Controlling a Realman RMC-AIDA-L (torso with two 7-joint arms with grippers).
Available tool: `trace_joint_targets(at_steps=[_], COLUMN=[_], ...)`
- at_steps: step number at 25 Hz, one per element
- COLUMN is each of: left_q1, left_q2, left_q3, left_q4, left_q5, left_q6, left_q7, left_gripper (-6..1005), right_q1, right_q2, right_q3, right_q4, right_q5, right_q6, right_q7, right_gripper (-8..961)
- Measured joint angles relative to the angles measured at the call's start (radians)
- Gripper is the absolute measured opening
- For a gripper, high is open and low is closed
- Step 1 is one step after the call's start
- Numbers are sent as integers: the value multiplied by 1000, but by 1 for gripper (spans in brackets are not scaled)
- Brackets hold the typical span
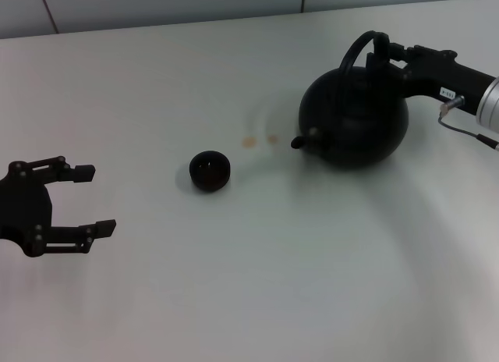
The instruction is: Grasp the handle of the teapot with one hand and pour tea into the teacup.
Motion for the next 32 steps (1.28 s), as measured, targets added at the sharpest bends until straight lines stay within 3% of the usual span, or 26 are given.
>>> trace_joint_targets(at_steps=[8,13,16,22,29,32], left_q1=[0,0,0,-5,-31,-43], left_q2=[-1,1,2,-1,-36,-63], left_q3=[0,-1,-6,-19,-86,-118], left_q4=[1,2,2,2,-7,-12], left_q5=[0,0,0,-9,-19,-34], left_q6=[0,0,0,1,54,93], left_q7=[-5,-5,-5,-5,-5,3], left_gripper=[860,860,860,860,860,860], right_q1=[-15,-60,-93,-140,-122,-83], right_q2=[4,10,10,12,7,6], right_q3=[-2,11,46,145,127,48], right_q4=[-21,-47,-58,-48,-48,-50], right_q5=[-1,7,10,11,4,-1], right_q6=[-14,-67,-162,-431,-588,-628], right_q7=[-4,-5,-5,-6,-7,-10], right_gripper=[521,601,646,642,641,641])
